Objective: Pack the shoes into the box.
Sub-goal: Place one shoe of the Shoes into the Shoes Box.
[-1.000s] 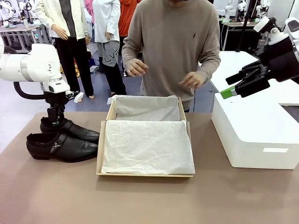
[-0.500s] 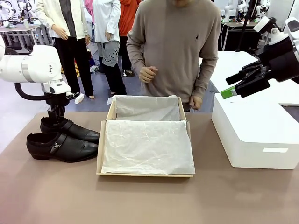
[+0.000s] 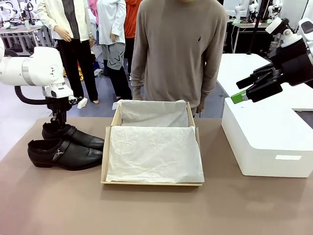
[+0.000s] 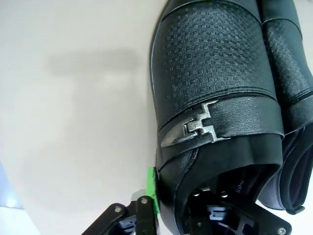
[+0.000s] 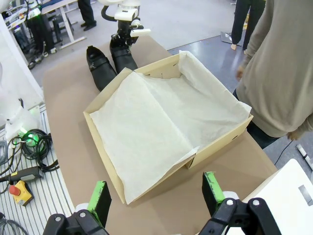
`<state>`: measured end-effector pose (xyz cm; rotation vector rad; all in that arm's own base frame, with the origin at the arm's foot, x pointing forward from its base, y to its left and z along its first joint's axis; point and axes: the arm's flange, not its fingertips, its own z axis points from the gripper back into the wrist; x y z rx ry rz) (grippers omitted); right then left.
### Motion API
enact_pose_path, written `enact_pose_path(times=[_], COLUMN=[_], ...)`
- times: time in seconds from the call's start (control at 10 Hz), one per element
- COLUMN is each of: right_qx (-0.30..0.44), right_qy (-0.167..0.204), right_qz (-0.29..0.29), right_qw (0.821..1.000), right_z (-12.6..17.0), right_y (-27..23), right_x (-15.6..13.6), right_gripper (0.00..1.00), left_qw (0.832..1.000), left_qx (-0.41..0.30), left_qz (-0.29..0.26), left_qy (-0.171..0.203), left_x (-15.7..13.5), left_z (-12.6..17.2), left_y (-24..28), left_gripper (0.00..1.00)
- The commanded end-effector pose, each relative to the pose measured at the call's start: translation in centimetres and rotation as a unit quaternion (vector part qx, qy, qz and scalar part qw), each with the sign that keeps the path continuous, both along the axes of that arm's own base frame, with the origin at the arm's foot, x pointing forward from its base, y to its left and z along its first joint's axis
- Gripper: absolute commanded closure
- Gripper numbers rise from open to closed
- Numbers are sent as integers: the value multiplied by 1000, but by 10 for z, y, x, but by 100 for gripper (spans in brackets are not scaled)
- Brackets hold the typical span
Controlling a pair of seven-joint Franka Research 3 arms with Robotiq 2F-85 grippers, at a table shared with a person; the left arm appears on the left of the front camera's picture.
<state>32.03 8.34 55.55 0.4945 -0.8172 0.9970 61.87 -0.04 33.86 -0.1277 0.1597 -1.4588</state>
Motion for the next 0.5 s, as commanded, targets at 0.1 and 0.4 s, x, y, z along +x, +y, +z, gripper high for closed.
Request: enact_pose_path(times=[0.1,0.4], right_qx=[6,6], right_qy=[-8,-8], right_qz=[12,12], right_qw=[1000,1000], right_z=[0,0], right_y=[-1,-1], right_x=[4,4], right_gripper=[0,0], left_qw=[1000,999], left_qx=[19,33], left_qz=[9,17], left_qy=[5,1], left_x=[2,1], left_z=[3,3], left_y=[1,2], left_gripper=[100,100])
